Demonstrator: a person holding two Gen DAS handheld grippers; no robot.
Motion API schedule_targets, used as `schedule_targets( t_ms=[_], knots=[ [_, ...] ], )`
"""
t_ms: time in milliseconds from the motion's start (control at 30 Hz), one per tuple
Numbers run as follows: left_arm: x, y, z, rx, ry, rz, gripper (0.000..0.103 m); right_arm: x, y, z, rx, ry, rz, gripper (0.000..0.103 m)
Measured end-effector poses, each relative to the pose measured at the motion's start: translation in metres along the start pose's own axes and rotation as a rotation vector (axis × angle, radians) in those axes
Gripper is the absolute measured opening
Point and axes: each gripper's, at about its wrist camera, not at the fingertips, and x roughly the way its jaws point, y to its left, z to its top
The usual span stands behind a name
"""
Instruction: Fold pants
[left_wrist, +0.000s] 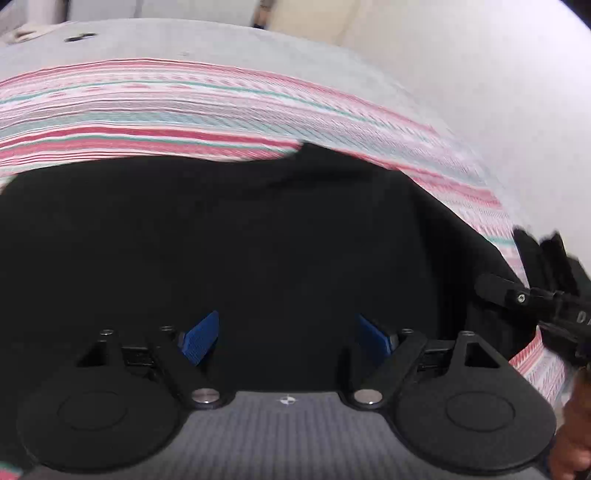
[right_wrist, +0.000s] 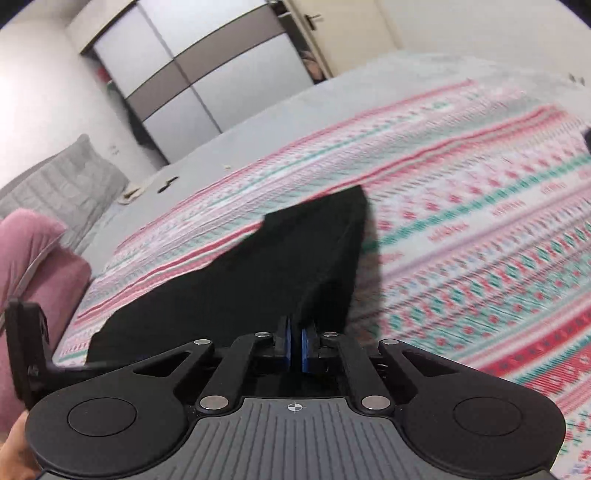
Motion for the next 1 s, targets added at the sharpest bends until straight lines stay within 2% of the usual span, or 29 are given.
schedule_targets(
  t_ms=[100,167,200,267,333,400,500,567,700,800,867,1000],
  knots=[
    [-0.026,0.027,0.004,-0.059,-0.059,0.041,0.103,0.007,0.022,0.002,-0.045,-0.020,-0.005,0.006],
    [-0.040,0.049,0.007,-0.113,-0.090,0.043,0.103,0.011,0.041,0.001,-0.103,-0.041,-0.008,0.006],
    [-0.047,0.063,0.008,-0.154,-0.095,0.028,0.103,0.013,0.051,-0.002,-0.137,-0.048,-0.006,0.005],
    [-0.057,0.087,0.011,-0.227,-0.099,-0.037,0.096,0.016,0.075,-0.010,-0.243,-0.075,-0.007,0.005],
    [-0.069,0.110,0.011,-0.316,-0.121,-0.102,0.095,0.019,0.107,-0.024,-0.379,-0.109,0.004,0.005],
    [-0.078,0.126,0.011,-0.379,-0.139,-0.151,0.095,0.022,0.137,-0.040,-0.503,-0.137,0.043,0.005],
    [-0.082,0.138,0.010,-0.459,-0.160,-0.200,0.095,0.026,0.183,-0.068,-0.648,-0.134,0.152,0.005],
    [-0.081,0.148,0.010,-0.512,-0.156,-0.171,0.094,0.027,0.211,-0.085,-0.715,-0.139,0.211,0.005],
    [-0.074,0.178,0.004,-0.634,-0.130,-0.136,0.095,0.046,0.242,-0.110,-0.768,-0.091,0.217,0.005],
    [-0.073,0.193,0.002,-0.691,-0.138,-0.166,0.095,0.067,0.243,-0.118,-0.744,0.003,0.213,0.005],
    [-0.078,0.190,0.003,-0.691,-0.152,-0.200,0.095,0.074,0.239,-0.120,-0.715,0.042,0.221,0.005],
    [-0.089,0.182,0.007,-0.638,-0.176,-0.242,0.095,0.075,0.234,-0.117,-0.693,0.060,0.241,0.005]
  ],
)
